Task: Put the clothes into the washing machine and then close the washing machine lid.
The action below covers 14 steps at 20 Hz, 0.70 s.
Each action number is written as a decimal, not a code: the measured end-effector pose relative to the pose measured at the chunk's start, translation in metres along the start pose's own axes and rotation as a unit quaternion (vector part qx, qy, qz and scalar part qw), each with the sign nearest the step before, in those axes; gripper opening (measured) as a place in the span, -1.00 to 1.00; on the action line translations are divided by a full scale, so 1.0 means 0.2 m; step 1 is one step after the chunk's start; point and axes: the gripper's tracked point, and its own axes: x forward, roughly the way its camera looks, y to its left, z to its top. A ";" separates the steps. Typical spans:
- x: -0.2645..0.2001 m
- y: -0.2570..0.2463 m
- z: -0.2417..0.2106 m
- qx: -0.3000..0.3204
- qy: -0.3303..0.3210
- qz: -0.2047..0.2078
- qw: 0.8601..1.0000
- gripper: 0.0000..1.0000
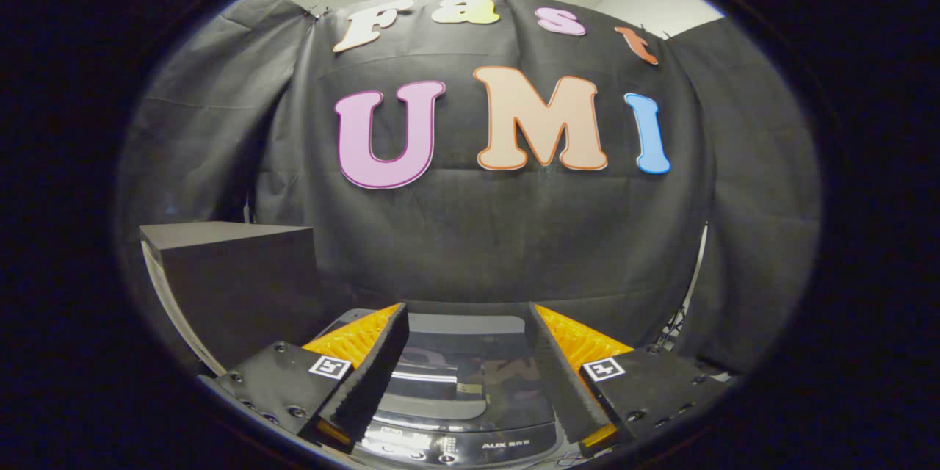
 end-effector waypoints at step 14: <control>-0.57 -0.19 -0.45 0.000 -0.085 -0.014 0.996 0.97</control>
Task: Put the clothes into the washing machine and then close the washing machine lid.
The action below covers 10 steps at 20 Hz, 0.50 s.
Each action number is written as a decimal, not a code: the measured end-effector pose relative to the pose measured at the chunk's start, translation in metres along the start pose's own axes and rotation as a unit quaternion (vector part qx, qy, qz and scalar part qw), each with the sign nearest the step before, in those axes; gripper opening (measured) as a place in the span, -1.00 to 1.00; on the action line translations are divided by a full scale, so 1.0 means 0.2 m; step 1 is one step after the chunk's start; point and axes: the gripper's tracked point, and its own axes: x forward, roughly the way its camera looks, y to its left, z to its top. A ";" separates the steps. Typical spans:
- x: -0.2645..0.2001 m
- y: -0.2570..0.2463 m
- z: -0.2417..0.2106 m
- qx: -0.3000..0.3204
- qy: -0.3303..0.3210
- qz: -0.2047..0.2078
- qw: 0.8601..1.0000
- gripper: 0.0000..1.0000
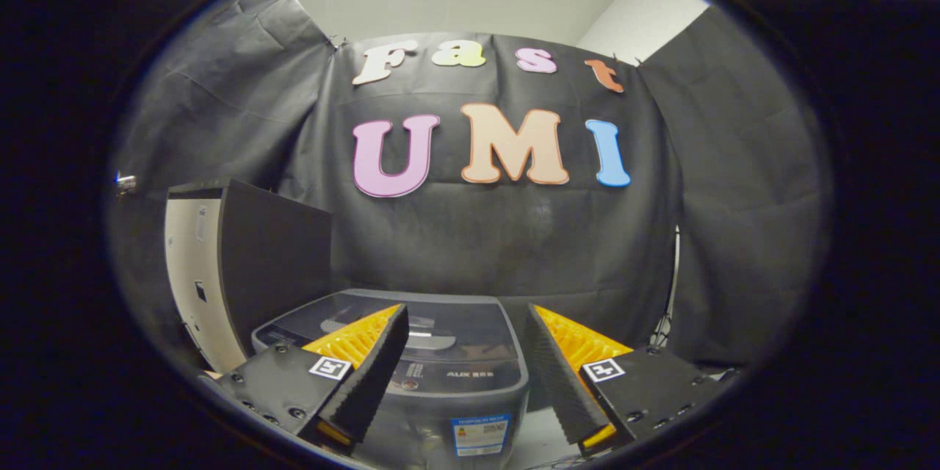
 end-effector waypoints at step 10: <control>-0.12 -0.06 -0.27 0.042 0.075 -0.016 0.996 0.92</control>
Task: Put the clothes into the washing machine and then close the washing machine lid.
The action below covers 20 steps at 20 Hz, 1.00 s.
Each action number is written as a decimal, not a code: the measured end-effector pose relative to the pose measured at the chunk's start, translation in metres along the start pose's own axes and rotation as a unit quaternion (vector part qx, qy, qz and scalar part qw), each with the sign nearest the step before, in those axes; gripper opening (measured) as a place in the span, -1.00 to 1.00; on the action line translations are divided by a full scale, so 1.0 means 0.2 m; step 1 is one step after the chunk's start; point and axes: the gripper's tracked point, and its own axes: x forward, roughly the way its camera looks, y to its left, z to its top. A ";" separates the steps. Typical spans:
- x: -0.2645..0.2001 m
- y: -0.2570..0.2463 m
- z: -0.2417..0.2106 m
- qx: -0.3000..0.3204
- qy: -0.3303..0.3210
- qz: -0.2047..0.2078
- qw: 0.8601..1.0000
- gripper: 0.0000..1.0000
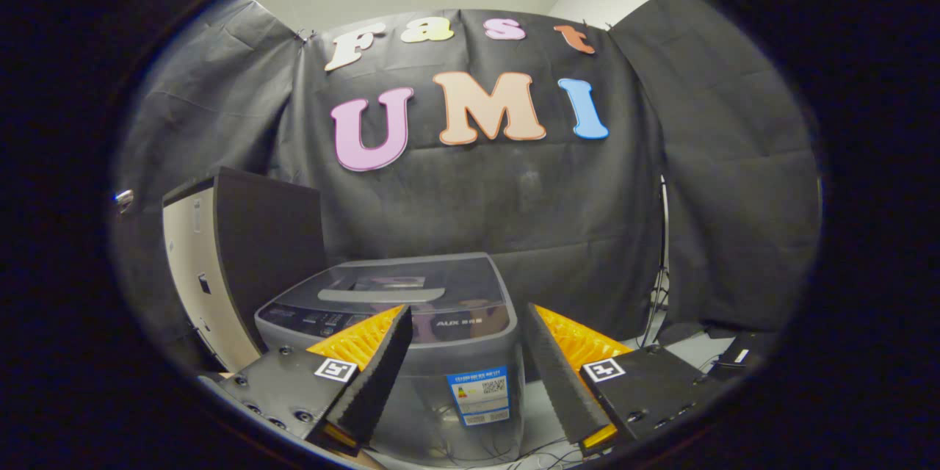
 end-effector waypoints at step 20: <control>-0.18 0.05 -0.07 -0.008 0.030 0.021 0.999 0.92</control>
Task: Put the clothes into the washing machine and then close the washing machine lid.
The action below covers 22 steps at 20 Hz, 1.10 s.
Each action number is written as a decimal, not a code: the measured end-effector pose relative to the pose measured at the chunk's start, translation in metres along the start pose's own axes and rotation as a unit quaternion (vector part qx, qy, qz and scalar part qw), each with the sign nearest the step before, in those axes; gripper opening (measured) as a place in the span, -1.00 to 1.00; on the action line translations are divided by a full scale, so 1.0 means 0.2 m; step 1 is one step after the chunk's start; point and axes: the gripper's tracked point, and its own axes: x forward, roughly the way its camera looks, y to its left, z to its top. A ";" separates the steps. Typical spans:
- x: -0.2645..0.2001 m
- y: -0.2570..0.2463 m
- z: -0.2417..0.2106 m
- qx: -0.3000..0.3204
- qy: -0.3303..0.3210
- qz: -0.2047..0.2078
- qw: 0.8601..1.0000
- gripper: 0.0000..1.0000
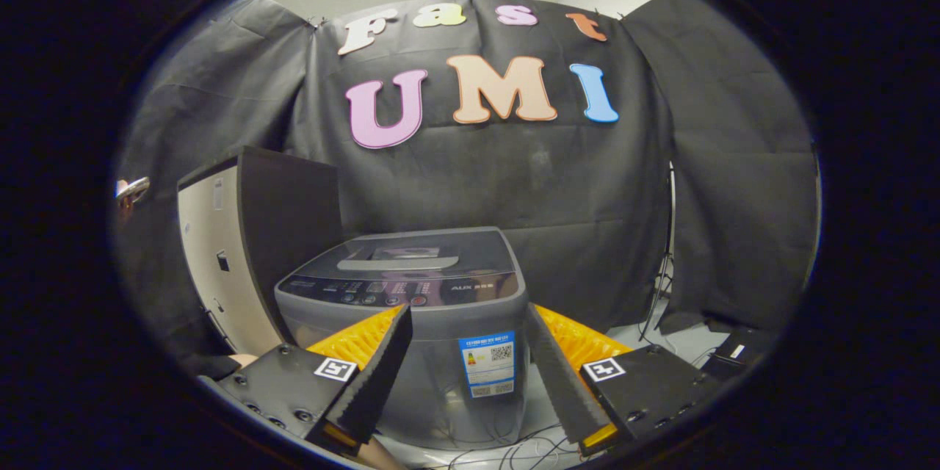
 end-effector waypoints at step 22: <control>-0.14 0.05 0.02 -0.041 -0.018 0.006 0.999 0.93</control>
